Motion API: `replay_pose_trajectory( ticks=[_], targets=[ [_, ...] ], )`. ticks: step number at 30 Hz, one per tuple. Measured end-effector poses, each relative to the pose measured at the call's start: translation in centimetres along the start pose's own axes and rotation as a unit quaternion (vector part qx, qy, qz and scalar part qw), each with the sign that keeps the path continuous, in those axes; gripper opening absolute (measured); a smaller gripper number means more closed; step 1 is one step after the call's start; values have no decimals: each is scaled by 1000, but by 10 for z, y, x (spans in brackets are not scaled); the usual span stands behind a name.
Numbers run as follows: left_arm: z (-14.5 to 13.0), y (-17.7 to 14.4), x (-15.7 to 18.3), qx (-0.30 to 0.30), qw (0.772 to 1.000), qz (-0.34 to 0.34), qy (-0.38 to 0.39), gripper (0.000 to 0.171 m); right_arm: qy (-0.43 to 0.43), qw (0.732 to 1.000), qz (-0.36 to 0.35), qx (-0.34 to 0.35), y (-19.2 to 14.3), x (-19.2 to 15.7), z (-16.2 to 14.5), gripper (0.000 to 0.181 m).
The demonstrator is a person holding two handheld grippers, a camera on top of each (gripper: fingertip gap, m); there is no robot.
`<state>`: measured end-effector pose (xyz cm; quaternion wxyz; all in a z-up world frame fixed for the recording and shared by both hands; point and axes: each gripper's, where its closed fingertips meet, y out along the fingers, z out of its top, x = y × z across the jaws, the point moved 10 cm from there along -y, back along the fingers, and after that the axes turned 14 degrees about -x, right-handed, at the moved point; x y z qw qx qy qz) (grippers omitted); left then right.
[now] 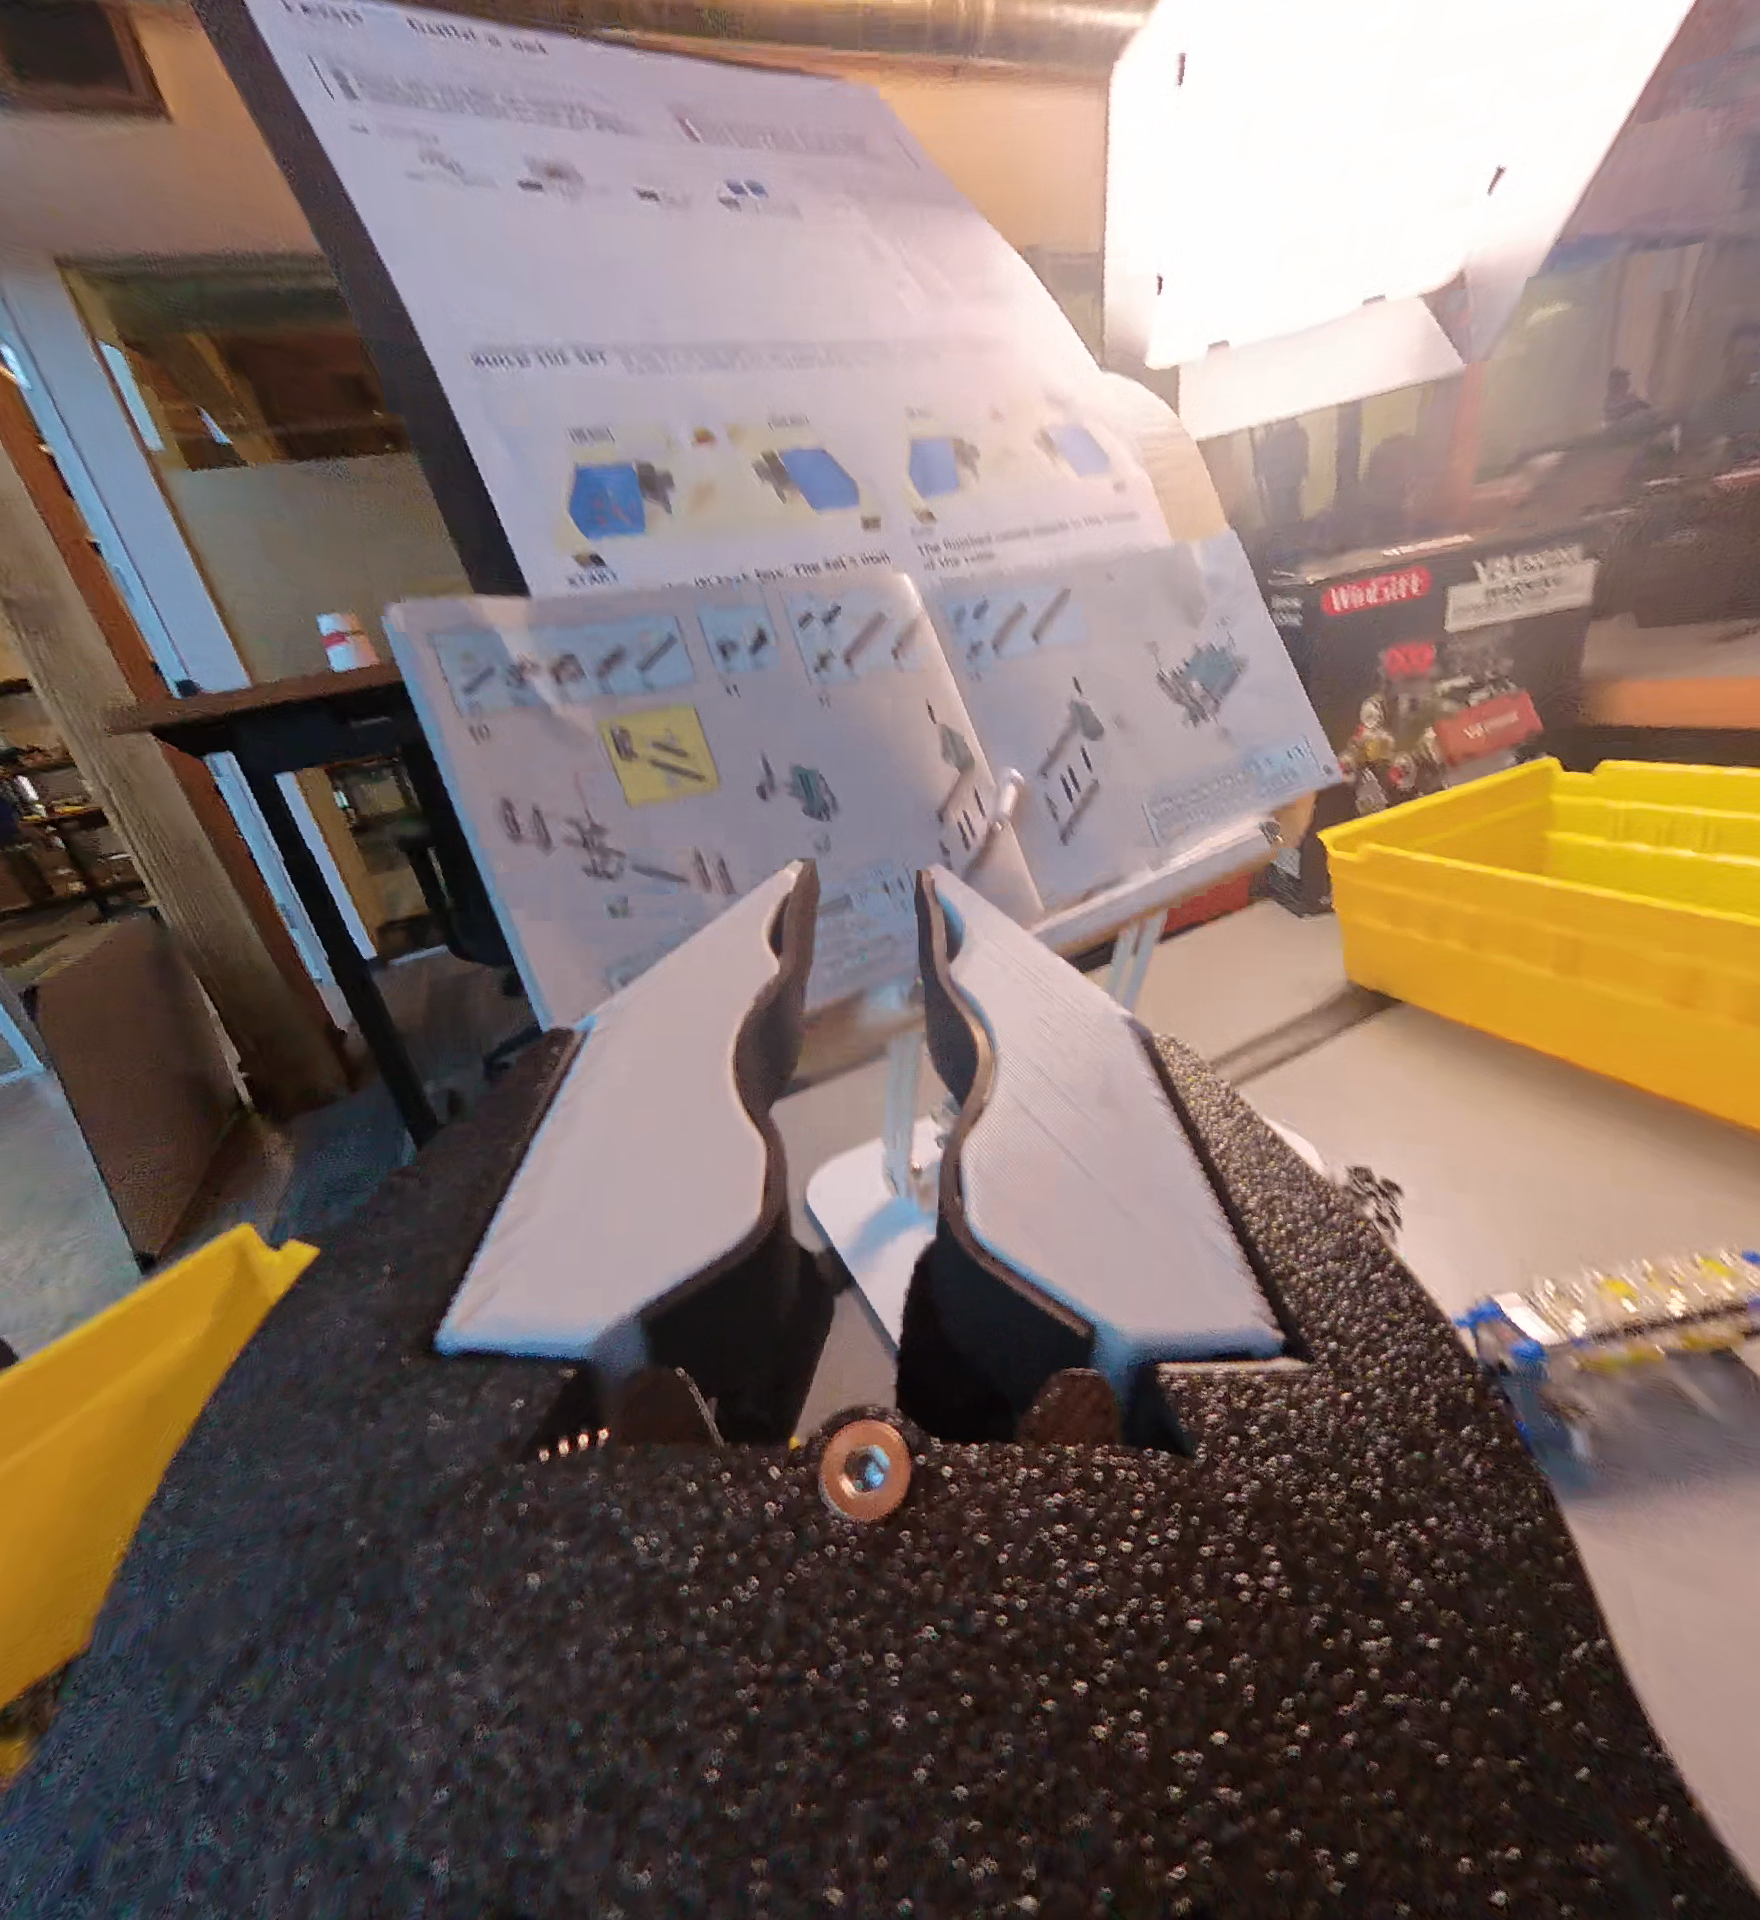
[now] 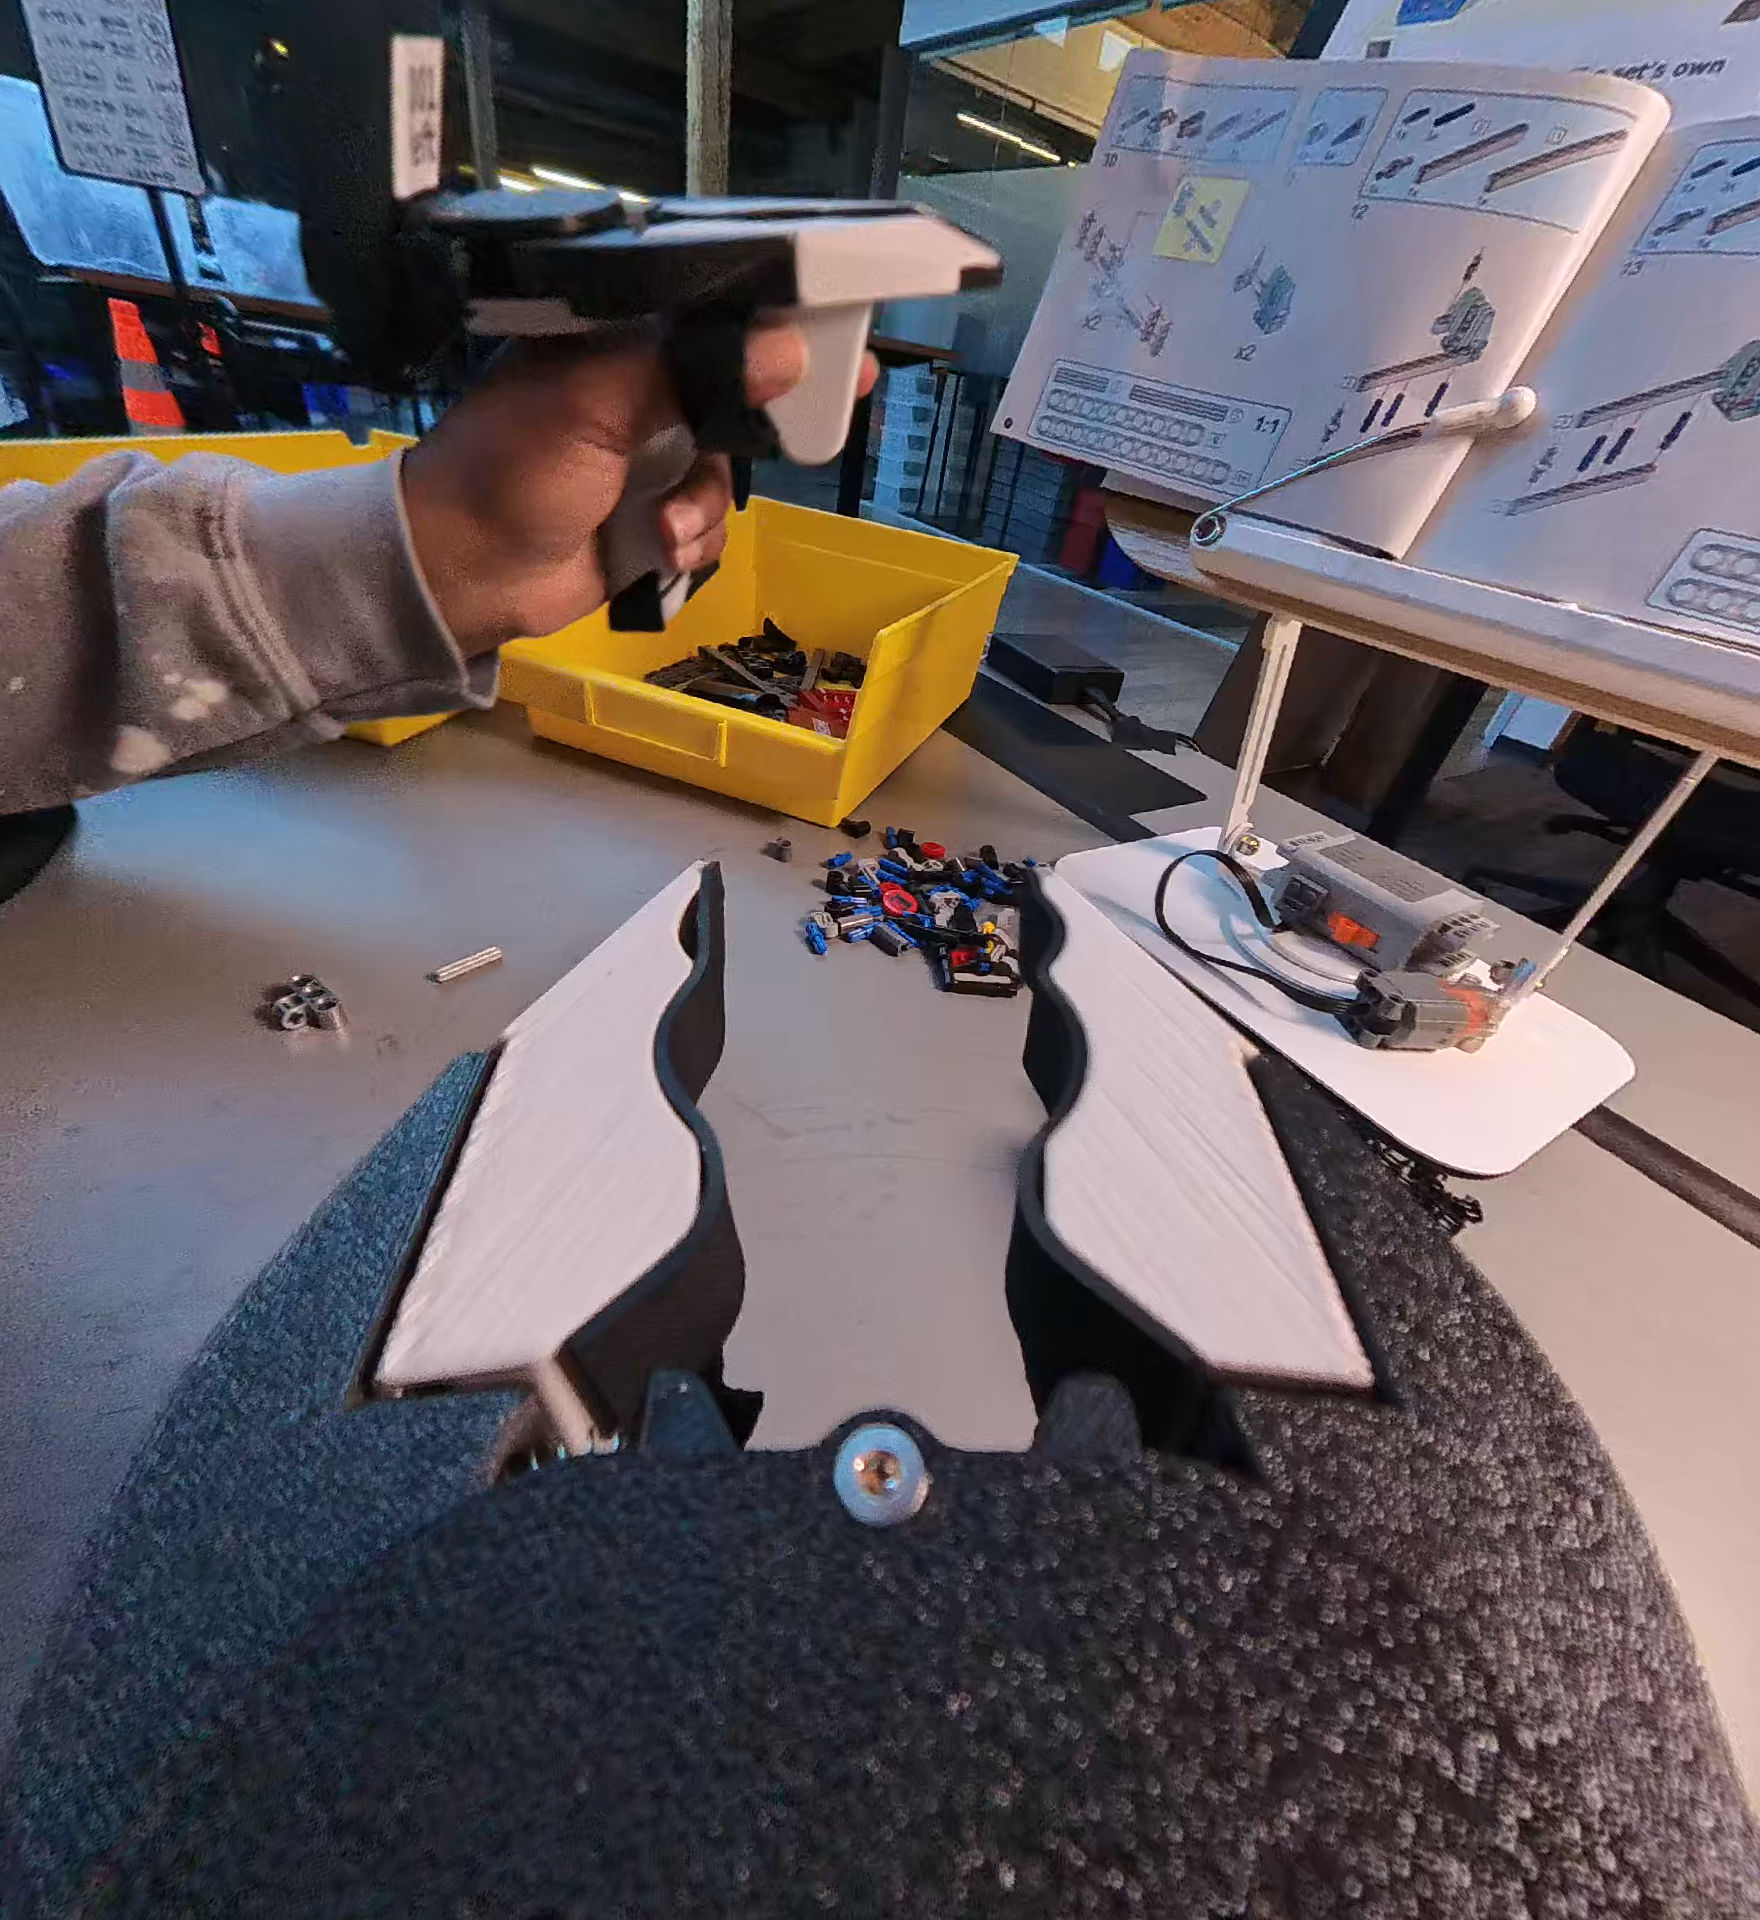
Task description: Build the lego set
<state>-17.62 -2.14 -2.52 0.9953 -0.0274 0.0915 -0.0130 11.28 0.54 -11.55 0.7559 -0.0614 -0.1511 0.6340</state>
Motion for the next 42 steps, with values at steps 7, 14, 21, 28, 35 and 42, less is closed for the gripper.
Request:
replay_pose_trajectory(
  ticks=[7,14,21,28,35,42],
  targets=[
    [32,49,-40,5,999,50,-23,5,-3,1000,10,-1,-1,0,-1,53],
    [34,74,-50,17,997,63,-29,0,10,1000,19,4,-2,3,-1,51],
    [32,82,-54,18,996,76,-30,0,4,1000,23,0,-1,2,-1,51],
    [29,79,-51,20,997,63,-36,0,0,1000,24,0,-1,1,-1,50],
    [42,53,-30,43,999,11,-30,14,2,1000,16,3,-1,1,-1,52],
    [83,-12,-22,69,998,-5,2,21,-22,1000,8,-7,1,-4,-1,52]
  ],
)
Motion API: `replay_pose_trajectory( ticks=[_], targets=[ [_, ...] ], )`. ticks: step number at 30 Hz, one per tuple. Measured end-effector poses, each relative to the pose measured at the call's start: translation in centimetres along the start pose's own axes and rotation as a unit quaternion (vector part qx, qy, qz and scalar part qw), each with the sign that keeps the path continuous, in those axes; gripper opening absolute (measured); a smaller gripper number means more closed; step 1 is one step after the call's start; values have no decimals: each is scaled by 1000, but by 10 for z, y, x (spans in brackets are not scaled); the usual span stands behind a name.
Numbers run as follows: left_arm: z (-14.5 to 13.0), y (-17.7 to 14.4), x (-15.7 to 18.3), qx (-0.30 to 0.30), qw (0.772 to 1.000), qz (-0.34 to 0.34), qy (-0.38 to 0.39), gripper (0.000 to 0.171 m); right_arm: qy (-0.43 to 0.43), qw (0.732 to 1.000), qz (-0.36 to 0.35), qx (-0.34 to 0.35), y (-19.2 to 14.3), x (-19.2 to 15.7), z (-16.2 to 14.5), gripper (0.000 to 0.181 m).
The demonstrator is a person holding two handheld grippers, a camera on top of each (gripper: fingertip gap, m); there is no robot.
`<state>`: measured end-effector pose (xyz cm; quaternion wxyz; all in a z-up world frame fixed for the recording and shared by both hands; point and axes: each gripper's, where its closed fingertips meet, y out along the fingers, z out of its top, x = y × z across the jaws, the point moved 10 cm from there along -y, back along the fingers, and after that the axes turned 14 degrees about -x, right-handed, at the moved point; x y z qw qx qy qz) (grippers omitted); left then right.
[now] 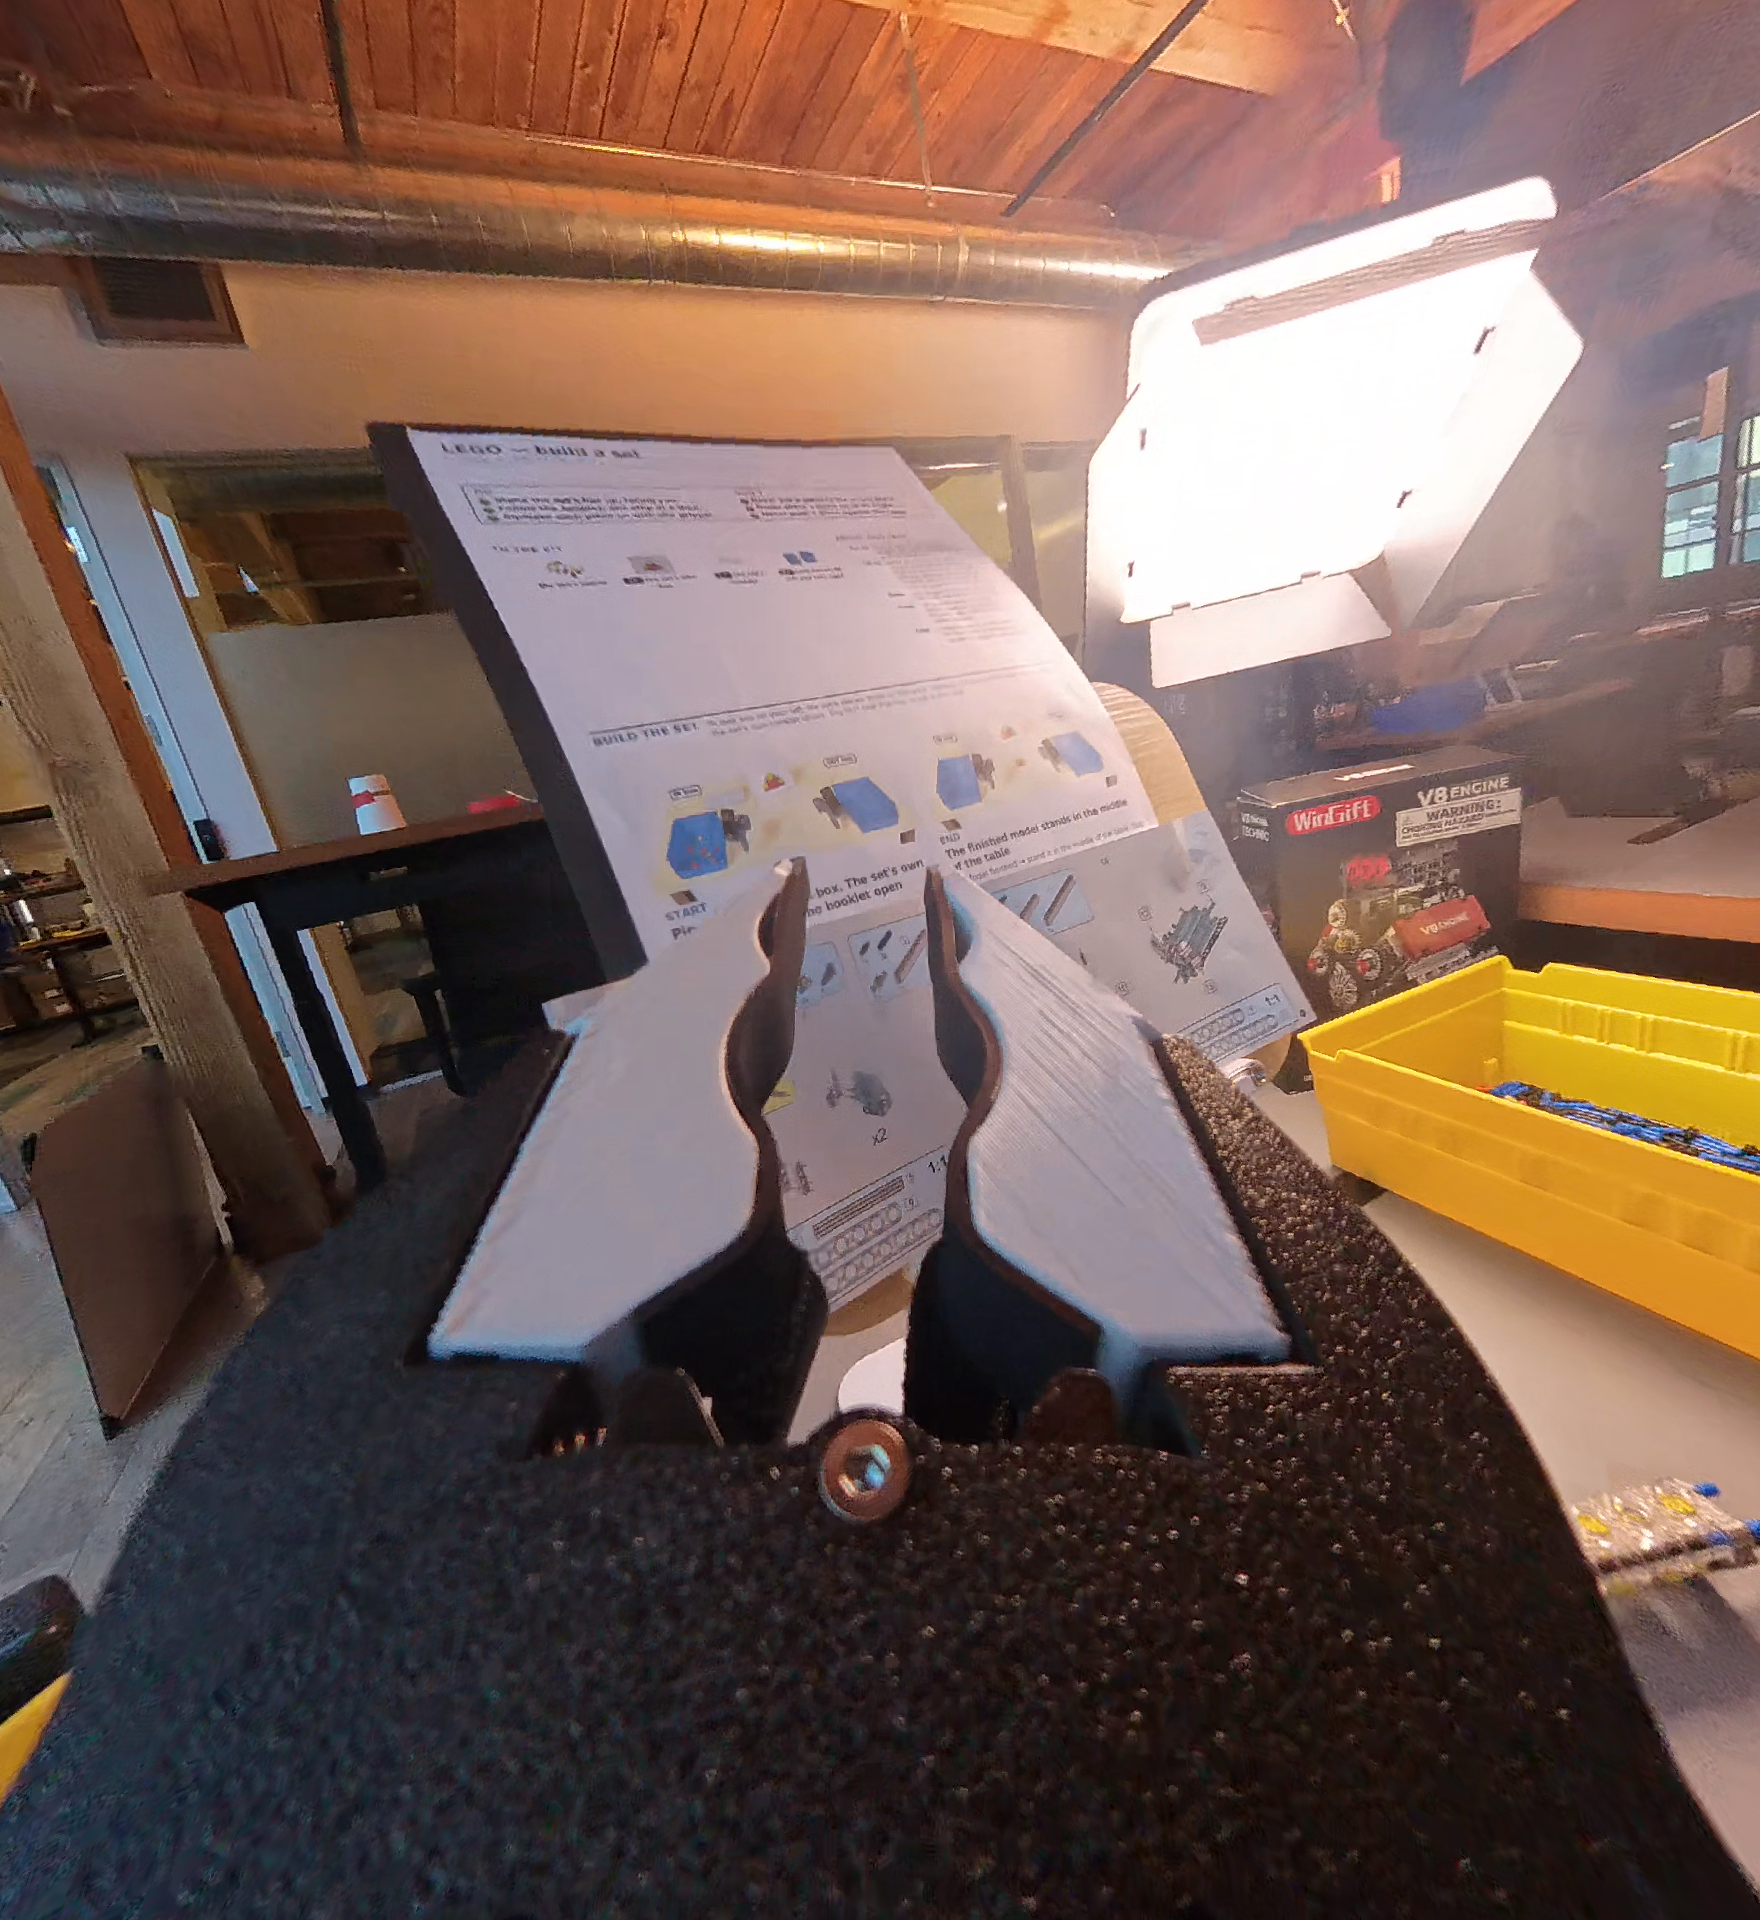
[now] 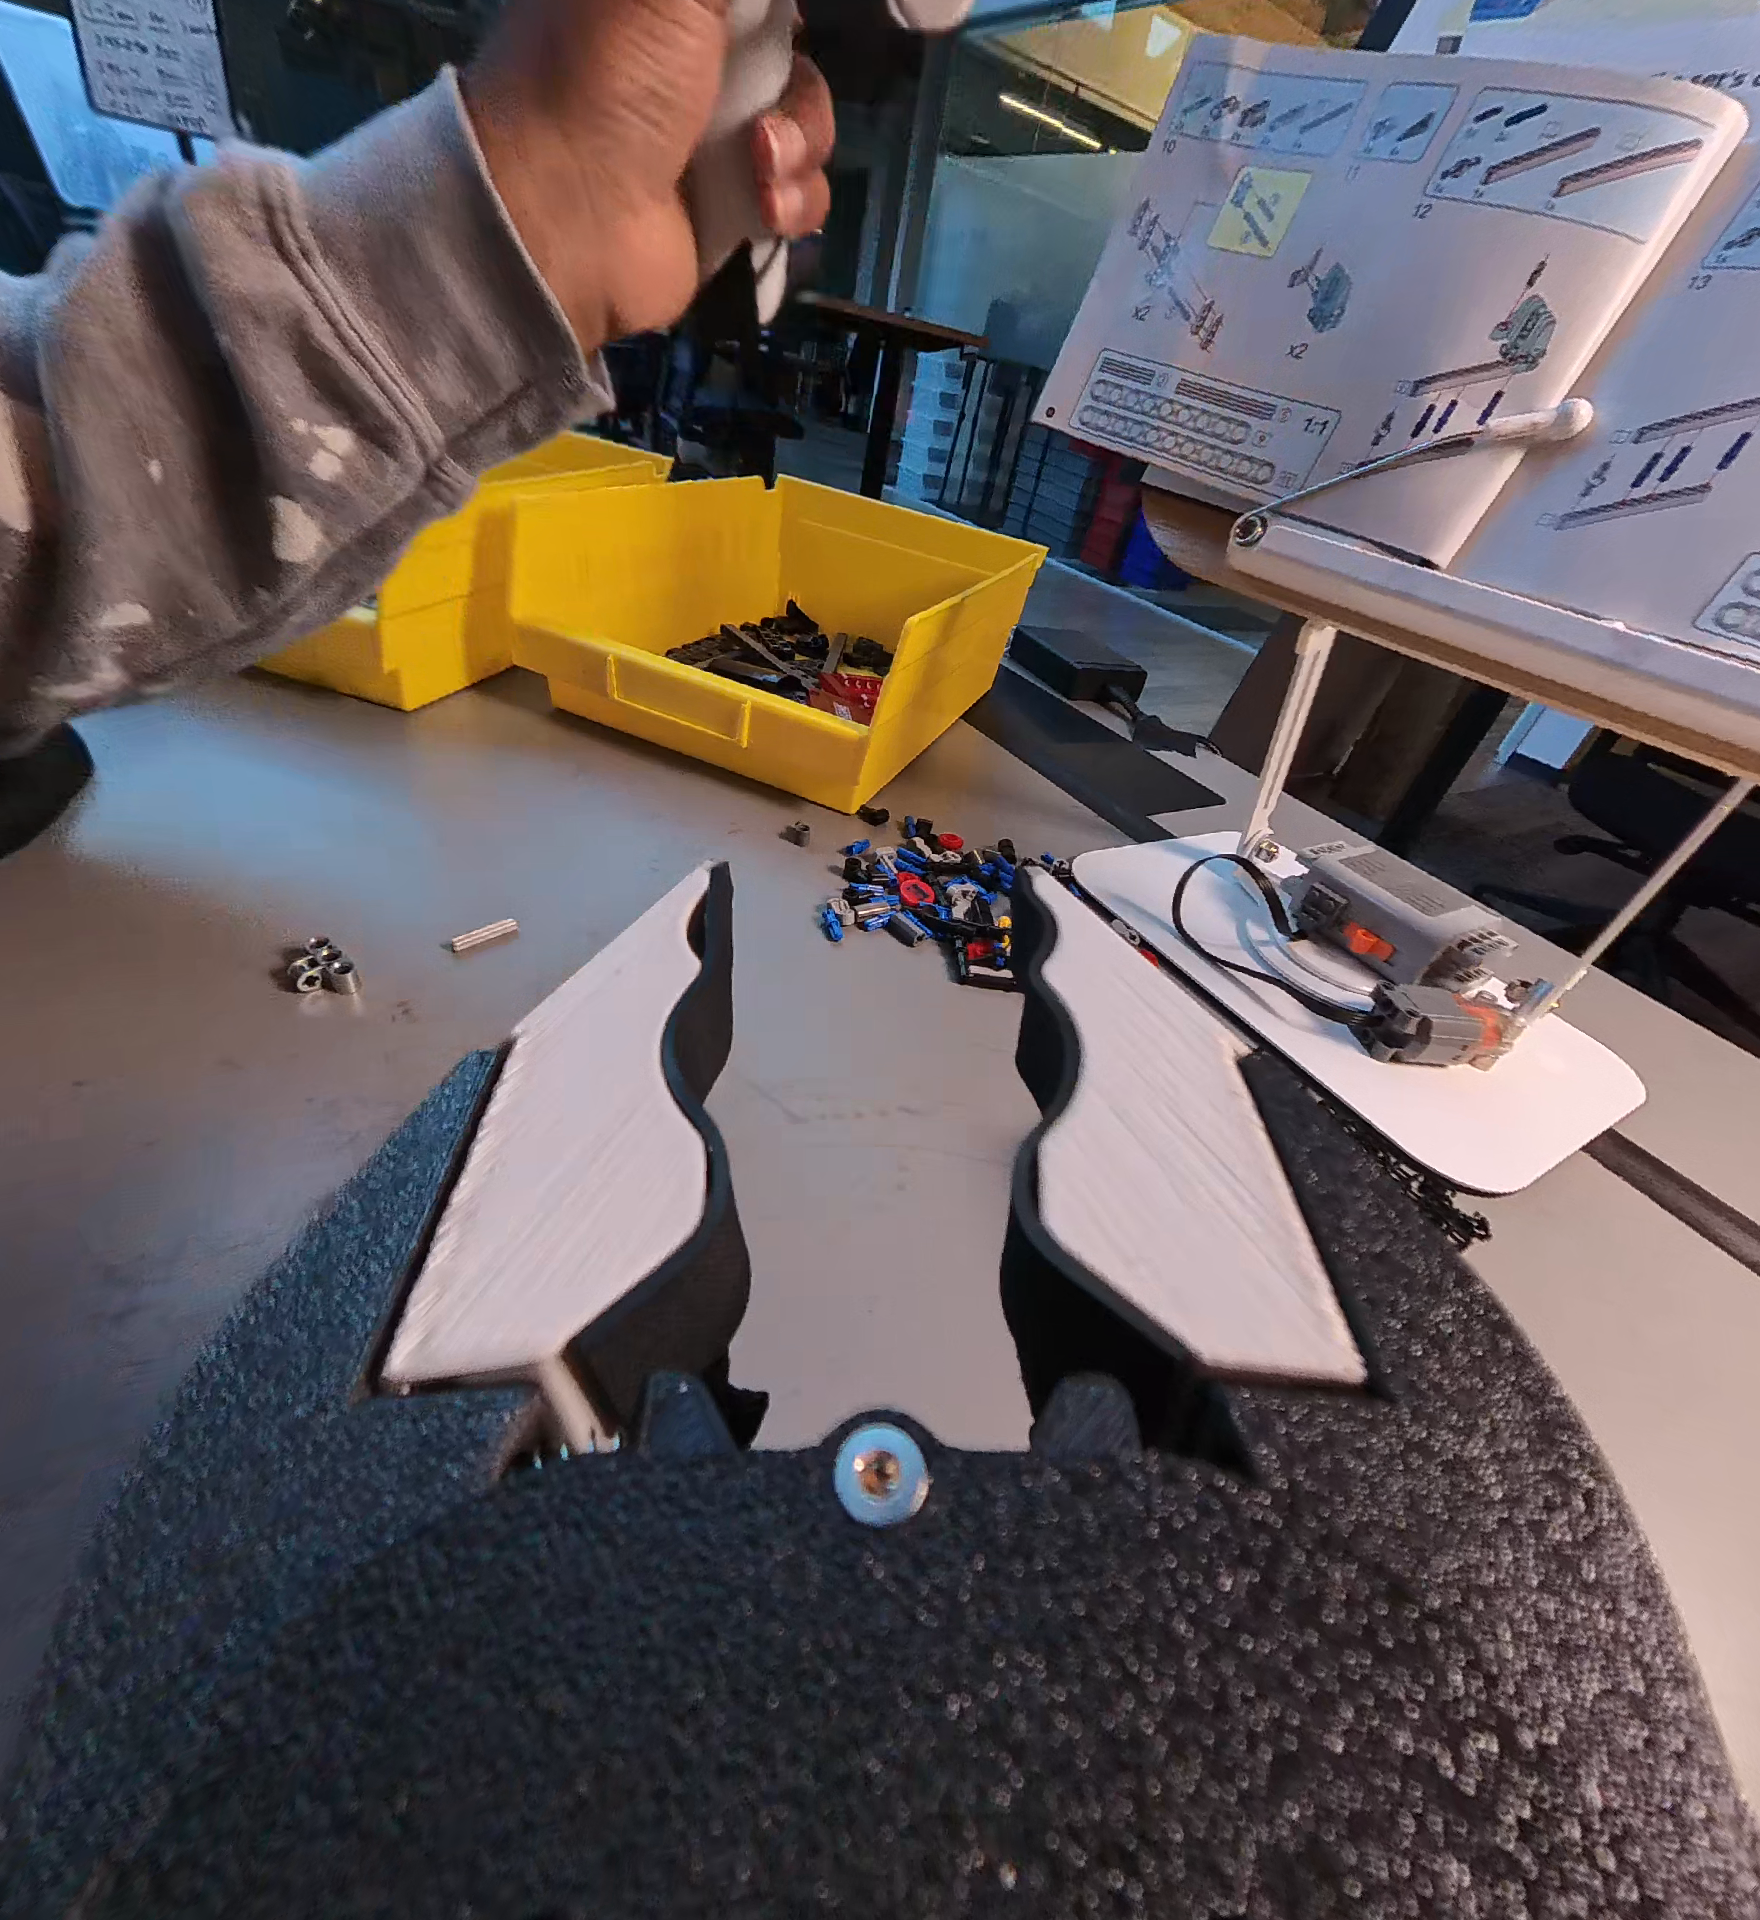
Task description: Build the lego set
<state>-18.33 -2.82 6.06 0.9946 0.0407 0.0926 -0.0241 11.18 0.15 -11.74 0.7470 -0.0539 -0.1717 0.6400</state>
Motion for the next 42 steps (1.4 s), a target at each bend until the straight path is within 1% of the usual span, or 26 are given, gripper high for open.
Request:
replay_pose_trajectory(
  ticks=[3,5,7,8,10,12,14,16,17,19,21,22,24,26,29,33,36,39,42],
  targets=[
    [12,-42,-11,-22,1000,2,10,18,-19,1000,-5,-10,1,-3,0,52],
    [12,-73,-25,-62,997,22,36,17,-30,999,-9,-16,0,-6,0,52],
    [6,-103,-46,-129,988,53,72,17,-36,999,-11,-12,-2,-7,4,51],
    [0,-118,-59,-176,978,64,88,17,-36,999,-11,-7,-5,-8,6,52],
    [-13,-146,-87,-274,952,79,112,16,-30,1000,-8,3,-9,-8,9,51],
    [-30,-173,-112,-370,916,67,137,16,-26,1000,-9,6,-13,-8,9,51],
    [-49,-196,-133,-455,871,63,175,14,-28,1000,-13,3,-15,-8,8,51],
    [-72,-214,-148,-544,817,42,186,14,-30,999,-15,-2,-15,-9,7,51],
    [-85,-221,-154,-585,791,26,178,14,-33,999,-16,-5,-15,-10,6,51],
    [-113,-233,-164,-665,730,-8,159,14,-40,999,-18,-11,-15,-12,5,51],
    [-140,-243,-171,-724,671,-44,151,6,-46,999,-19,-16,-14,-15,5,51],
    [-150,-247,-172,-745,647,-63,149,3,-47,999,-19,-19,-14,-16,5,51],
    [-165,-252,-174,-776,609,-81,140,0,-48,998,-21,-23,-15,-18,3,50],
    [-175,-255,-174,-804,579,-93,101,0,-43,998,-22,-28,-16,-19,0,49],
    [-187,-256,-173,-828,551,-101,32,2,-35,999,-21,-26,-19,-19,-1,48],
    [-202,-257,-176,-846,525,-90,-27,6,-34,999,-15,-24,-21,-20,0,47],
    [-211,-256,-181,-853,514,-76,-55,8,-34,999,-10,-23,-22,-20,1,46],
    [-215,-254,-185,-851,512,-72,-91,9,-37,999,-9,-24,-23,-21,1,46],
    [-217,-251,-188,-842,521,-76,-119,9,-40,999,-10,-27,-24,-20,1,44]
  ],
)
